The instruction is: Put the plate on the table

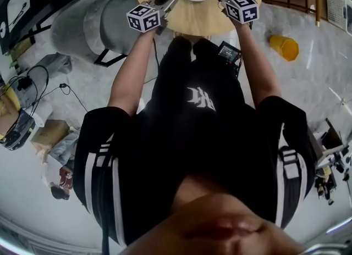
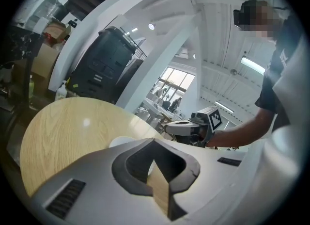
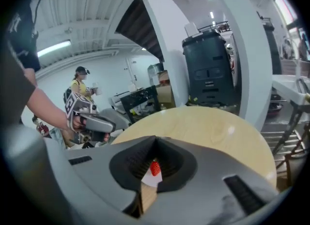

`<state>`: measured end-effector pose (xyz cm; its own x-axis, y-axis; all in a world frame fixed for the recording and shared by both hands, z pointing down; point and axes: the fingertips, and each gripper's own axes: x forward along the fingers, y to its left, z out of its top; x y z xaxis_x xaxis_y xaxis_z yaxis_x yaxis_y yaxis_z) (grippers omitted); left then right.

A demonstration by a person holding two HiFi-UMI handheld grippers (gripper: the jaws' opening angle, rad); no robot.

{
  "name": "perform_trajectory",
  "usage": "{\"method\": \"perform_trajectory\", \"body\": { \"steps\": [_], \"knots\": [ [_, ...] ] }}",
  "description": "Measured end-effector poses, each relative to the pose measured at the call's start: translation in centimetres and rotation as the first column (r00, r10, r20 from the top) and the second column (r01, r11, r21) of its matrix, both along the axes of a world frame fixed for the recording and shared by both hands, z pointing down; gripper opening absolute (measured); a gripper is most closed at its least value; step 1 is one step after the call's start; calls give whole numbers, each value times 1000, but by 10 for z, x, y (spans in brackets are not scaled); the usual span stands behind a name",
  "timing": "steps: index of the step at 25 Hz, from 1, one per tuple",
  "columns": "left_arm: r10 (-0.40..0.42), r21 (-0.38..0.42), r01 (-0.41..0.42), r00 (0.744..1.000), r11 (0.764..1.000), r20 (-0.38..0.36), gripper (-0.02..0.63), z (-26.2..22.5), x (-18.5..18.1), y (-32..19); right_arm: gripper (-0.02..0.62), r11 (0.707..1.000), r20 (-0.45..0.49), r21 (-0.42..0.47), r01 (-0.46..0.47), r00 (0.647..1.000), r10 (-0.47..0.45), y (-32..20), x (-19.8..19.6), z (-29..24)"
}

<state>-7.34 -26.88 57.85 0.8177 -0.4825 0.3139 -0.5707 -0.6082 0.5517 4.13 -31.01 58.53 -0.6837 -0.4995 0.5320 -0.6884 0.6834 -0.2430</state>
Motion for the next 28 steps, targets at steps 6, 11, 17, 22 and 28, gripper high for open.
{"method": "perform_trajectory", "body": {
  "steps": [6,11,17,22,28],
  "knots": [
    [-4,99,5,1000,995,-15,2,-50,3,-1,2,990,125,47,135,982,-140,22,-7,-65],
    [13,148,-8,999,989,-32,2,-80,9,11,2,976,239,67,205,947,-215,49,-8,-101],
    [28,213,-11,997,977,-76,2,-122,21,27,2,966,418,106,236,871,-259,70,-9,-141],
    [23,276,-6,998,961,-61,2,-144,27,42,3,957,472,128,259,833,-288,85,-8,-158],
    [23,310,-1,997,951,-69,1,-161,32,58,2,972,480,133,196,845,-236,80,17,-164]
  ]
}}
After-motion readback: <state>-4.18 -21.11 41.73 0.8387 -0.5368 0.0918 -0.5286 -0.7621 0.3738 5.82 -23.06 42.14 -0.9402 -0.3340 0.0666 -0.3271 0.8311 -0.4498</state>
